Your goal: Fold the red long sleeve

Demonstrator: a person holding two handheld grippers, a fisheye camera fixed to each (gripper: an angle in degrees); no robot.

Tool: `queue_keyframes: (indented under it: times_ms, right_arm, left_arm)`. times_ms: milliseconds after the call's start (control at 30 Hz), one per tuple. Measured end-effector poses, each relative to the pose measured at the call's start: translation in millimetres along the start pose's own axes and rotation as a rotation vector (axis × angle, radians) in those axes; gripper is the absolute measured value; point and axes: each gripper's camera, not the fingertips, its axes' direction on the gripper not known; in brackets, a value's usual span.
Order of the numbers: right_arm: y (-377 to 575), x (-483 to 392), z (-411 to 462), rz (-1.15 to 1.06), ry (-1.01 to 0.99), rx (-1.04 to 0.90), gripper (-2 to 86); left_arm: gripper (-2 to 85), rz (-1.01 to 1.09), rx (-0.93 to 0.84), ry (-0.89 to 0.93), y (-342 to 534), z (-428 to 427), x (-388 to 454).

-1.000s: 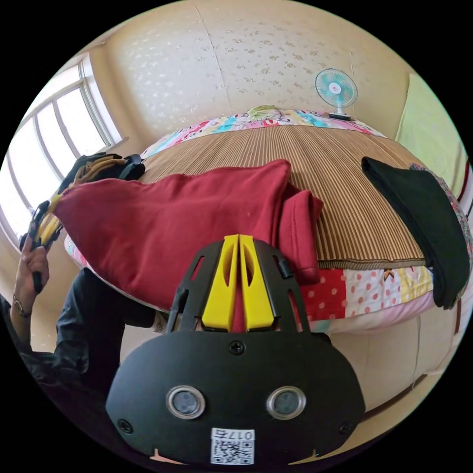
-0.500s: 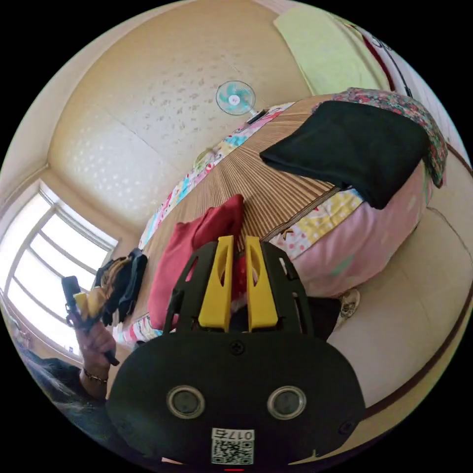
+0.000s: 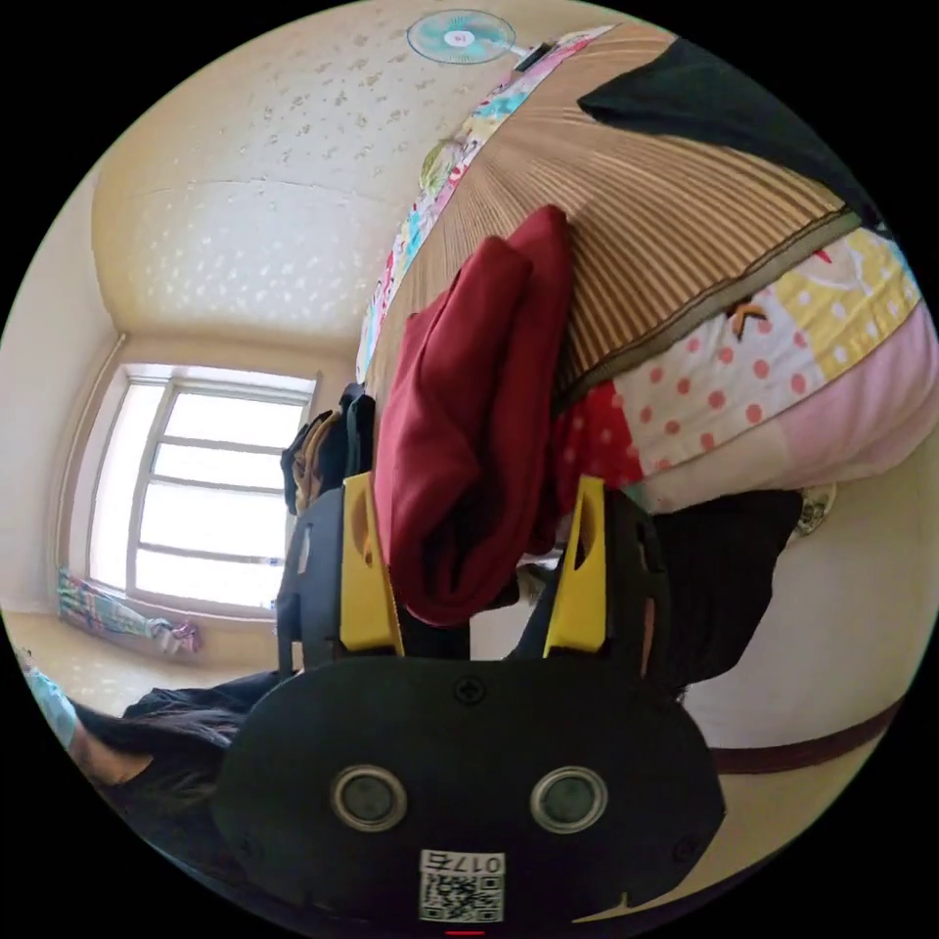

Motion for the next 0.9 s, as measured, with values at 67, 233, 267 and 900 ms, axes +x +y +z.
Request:
queue_keyframes:
  times_ms: [67,233,267,900]
  right_arm:
    - [9,8,15,-0.003,-0.03,-0.037,17.2]
    - [66,-8,-18,-0.147,-0.117,0.157,9.7]
    - [72,-18,-21,-0.183,-0.112,0.165,9.2]
    - [76,-468,158,-1.198,-0.337,0.173,7.0]
  left_arm:
    - [13.6,-0.017,-0.031,0.026,6,7,-6]
    - [8.4,0.057,0.083,0.181,35,-27,7]
    - [8.2,0.083,0.092,0.186,39,-33,14]
    - [6.6,0.591,0.891,-0.076,153,-478,159]
